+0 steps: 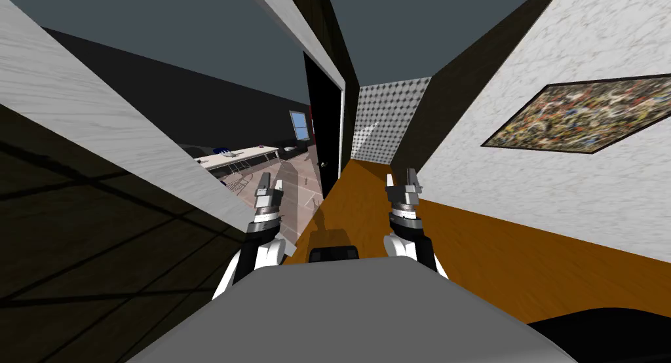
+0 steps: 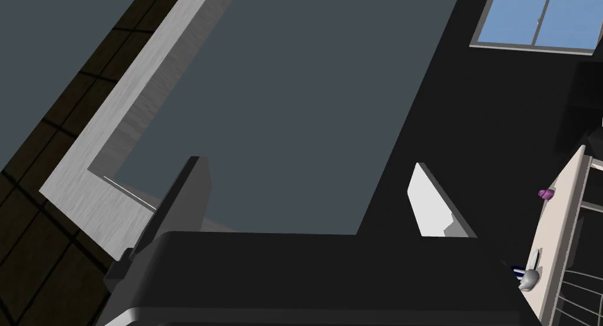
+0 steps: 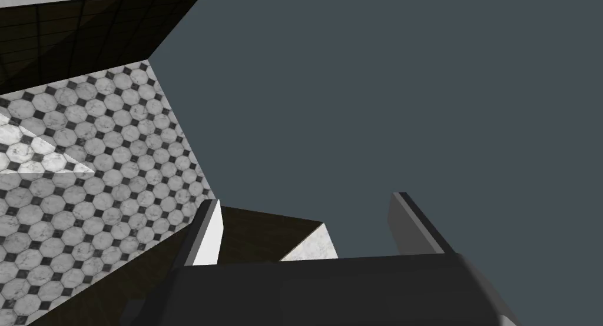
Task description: Push the door open
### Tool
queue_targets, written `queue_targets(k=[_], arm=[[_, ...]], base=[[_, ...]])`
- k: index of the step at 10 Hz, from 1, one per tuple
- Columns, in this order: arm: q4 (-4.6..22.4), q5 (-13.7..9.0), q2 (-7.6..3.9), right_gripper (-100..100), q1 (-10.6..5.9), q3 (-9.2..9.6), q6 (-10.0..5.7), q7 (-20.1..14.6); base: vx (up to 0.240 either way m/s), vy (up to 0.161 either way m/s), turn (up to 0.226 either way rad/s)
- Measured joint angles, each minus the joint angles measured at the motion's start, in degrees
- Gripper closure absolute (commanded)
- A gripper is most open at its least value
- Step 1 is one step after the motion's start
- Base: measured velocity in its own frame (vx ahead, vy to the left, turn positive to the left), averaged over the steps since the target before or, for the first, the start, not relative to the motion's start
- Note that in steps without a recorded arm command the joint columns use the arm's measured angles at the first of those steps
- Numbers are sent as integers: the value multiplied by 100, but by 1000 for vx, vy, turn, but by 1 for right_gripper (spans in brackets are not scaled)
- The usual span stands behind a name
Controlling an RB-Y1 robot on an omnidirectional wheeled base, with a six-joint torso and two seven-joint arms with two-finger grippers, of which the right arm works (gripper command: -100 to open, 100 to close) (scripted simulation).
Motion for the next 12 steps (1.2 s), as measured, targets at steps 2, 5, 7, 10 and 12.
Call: queue_targets(k=[2,5,7,10,12], arm=[[221,23,-54,-100,-64,56,-49,7],[567,88,-103,-100,-191,194,-82,53],[718,92,-149,-100,-259,208,-83,43],[1128,127,-207,-100,-395,288,-182,50],[1372,150,-246,-100,-505,338,-198,57]], base=[[177,-68,90],[154,-55,89],[103,-18,57],[126,-44,93],[141,-61,98]])
